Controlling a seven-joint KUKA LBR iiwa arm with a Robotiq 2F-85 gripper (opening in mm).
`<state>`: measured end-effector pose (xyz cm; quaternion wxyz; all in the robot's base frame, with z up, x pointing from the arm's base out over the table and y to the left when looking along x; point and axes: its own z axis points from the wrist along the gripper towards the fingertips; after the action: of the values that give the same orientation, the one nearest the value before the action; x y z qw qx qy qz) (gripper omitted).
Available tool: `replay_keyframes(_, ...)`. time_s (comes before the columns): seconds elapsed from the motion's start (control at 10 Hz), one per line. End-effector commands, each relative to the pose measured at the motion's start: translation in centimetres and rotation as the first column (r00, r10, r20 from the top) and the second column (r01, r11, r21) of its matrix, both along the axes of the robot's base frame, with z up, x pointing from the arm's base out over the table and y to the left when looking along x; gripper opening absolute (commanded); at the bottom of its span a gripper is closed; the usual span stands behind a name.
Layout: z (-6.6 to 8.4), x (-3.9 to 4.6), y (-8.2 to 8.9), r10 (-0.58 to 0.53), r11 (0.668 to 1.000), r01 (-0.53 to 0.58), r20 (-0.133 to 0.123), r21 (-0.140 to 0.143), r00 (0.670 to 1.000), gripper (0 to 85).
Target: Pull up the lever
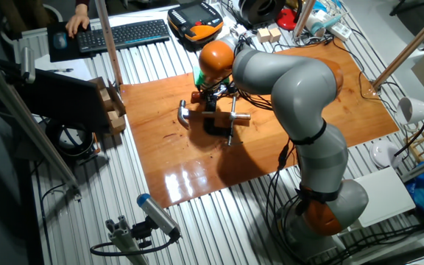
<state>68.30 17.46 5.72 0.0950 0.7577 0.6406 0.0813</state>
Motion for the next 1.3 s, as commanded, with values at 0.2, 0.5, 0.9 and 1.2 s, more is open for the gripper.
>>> replay_keyframes(0.2,-0.43,-0.04,-0.23,0.000,1.000,0.000,0.006,-0.007,1.000,51.0)
replay_keyframes(0.5,-0.78,-0.18,-0.43,0.000,1.000,0.000,0.008,-0.007,1.000,51.0)
replay_keyframes(0.9,-0.98,-0.27,-0.45,0.003,1.000,-0.003,0.009,-0.008,1.000,51.0)
replay_keyframes(1.2,-1.03,-0.30,-0.42,0.012,1.000,-0.012,0.012,-0.024,1.000,51.0)
